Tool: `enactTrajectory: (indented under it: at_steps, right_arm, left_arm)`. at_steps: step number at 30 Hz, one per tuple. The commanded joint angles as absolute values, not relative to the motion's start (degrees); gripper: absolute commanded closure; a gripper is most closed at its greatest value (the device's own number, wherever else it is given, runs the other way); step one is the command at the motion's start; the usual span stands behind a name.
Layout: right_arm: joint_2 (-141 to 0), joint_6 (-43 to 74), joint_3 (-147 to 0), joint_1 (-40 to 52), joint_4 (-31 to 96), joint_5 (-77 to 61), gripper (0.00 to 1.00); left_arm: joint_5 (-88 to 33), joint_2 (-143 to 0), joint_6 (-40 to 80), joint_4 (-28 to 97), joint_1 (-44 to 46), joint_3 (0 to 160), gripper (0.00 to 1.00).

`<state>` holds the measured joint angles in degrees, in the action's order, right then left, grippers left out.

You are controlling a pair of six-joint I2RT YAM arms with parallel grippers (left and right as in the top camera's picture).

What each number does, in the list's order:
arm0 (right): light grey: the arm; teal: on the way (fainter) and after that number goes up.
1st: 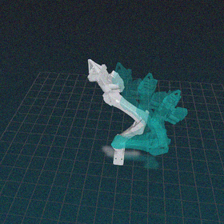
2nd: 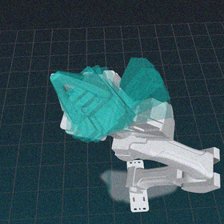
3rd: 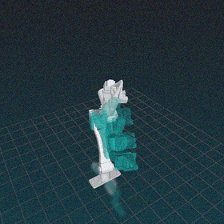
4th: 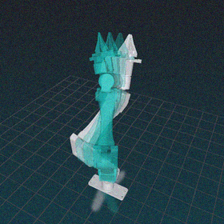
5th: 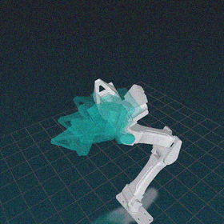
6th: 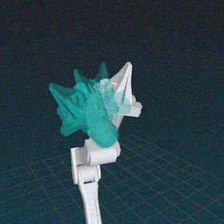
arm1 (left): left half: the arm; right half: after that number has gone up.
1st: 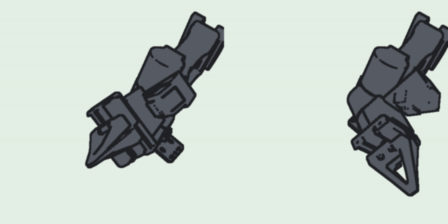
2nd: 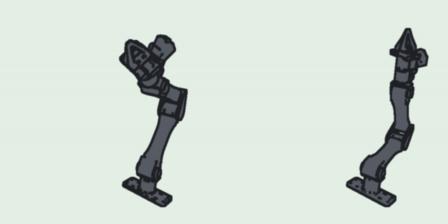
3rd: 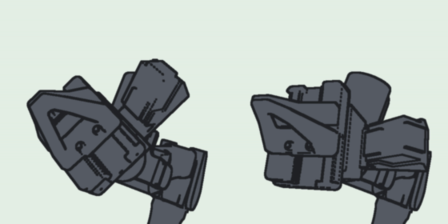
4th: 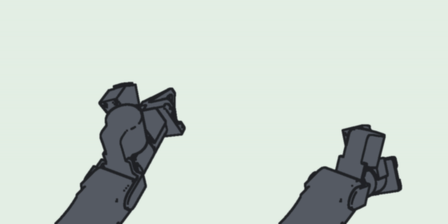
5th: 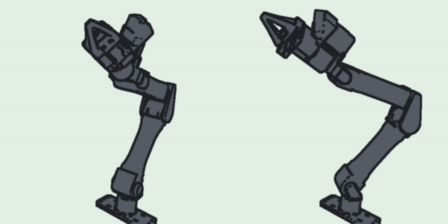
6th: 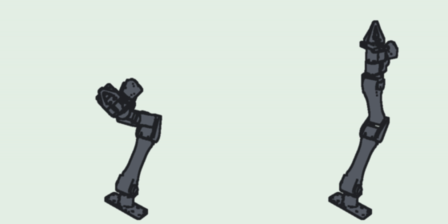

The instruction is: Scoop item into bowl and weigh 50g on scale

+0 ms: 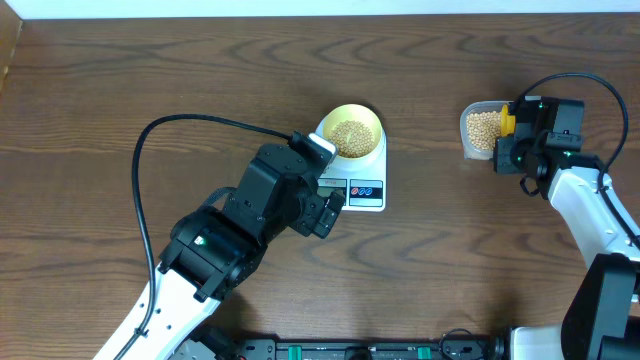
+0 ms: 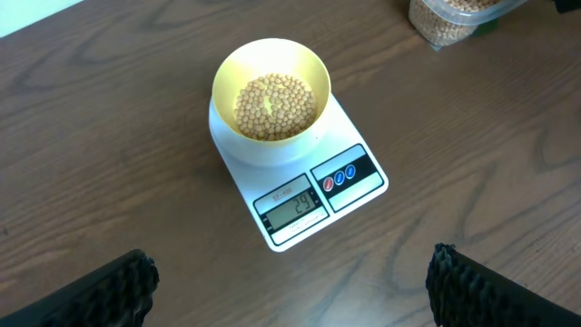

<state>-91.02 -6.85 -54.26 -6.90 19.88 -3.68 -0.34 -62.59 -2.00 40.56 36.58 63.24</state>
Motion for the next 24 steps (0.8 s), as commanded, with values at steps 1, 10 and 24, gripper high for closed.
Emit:
enactTrajectory:
  at_steps: [1, 10, 24]
  right_arm:
    - [-92.23, -6.02, -54.52, -6.13, 20.36, -7.27, 0.99]
    - [-94.54, -5.74, -54.52, -3.11, 20.21, -8.82, 0.99]
    - [-96.68, -4.29, -54.52, -1.39, 16.97, -15.18, 0.99]
  left_arm:
    - [-0.89, -62.85, -2.96, 40.73, 36.34, 63.22, 0.03]
    - [-0.89, -62.85, -2.98, 40.73, 36.34, 63.22, 0.03]
    - [-0.89, -62.85, -2.96, 40.73, 36.34, 63.22, 0.03]
